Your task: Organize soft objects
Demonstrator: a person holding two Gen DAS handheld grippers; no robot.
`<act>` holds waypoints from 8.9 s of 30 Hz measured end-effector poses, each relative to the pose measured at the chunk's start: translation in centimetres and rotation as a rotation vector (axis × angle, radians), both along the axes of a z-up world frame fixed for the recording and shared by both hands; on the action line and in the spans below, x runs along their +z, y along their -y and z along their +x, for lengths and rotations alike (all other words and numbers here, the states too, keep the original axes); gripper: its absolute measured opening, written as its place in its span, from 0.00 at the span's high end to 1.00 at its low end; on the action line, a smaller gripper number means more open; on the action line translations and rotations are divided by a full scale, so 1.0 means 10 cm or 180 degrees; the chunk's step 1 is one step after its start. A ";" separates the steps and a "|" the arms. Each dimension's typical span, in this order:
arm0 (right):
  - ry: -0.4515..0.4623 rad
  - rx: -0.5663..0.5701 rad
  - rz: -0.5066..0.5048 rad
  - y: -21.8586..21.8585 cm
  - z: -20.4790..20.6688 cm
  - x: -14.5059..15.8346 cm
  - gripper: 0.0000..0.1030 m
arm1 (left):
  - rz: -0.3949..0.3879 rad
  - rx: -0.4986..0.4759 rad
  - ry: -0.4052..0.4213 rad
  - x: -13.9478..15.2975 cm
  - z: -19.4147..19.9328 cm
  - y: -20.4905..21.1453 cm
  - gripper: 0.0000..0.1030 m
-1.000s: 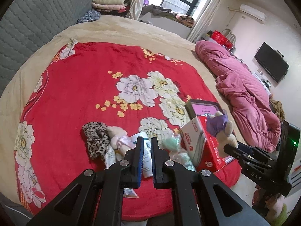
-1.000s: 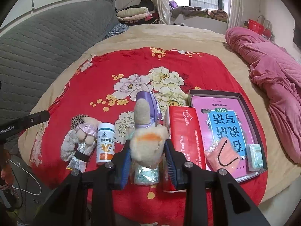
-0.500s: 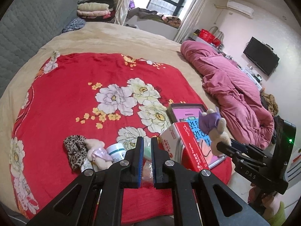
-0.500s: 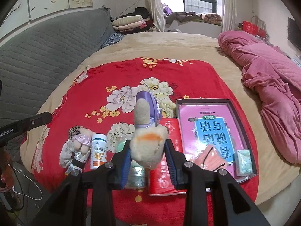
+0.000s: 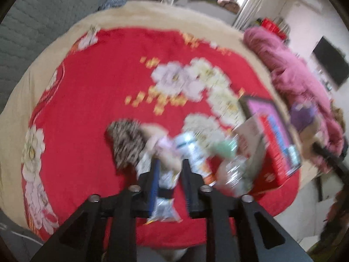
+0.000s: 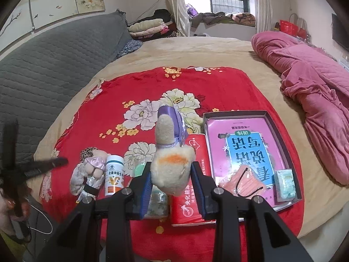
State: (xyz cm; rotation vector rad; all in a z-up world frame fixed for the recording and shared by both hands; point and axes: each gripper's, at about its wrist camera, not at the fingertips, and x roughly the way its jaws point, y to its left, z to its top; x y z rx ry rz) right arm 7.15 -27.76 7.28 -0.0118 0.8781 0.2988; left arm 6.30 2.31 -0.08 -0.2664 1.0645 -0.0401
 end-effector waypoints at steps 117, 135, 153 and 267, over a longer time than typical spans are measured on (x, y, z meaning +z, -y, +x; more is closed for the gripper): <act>-0.0691 -0.0872 0.0145 2.23 0.46 -1.09 0.61 | -0.0284 -0.1573 -0.0248 -0.50 1.27 3.64 0.86; -0.0597 -0.0961 0.0092 2.18 0.40 -0.88 0.58 | -0.0029 -0.1562 -0.0159 -0.44 1.23 3.57 0.41; -0.0343 -0.0988 0.0099 1.99 0.28 -0.44 0.40 | -0.0062 -0.1486 0.0233 0.16 0.94 3.24 0.26; -0.0570 0.0302 -0.0620 -1.14 0.45 -0.99 0.31 | -0.0017 -0.0253 -0.0451 -0.95 0.05 0.08 0.25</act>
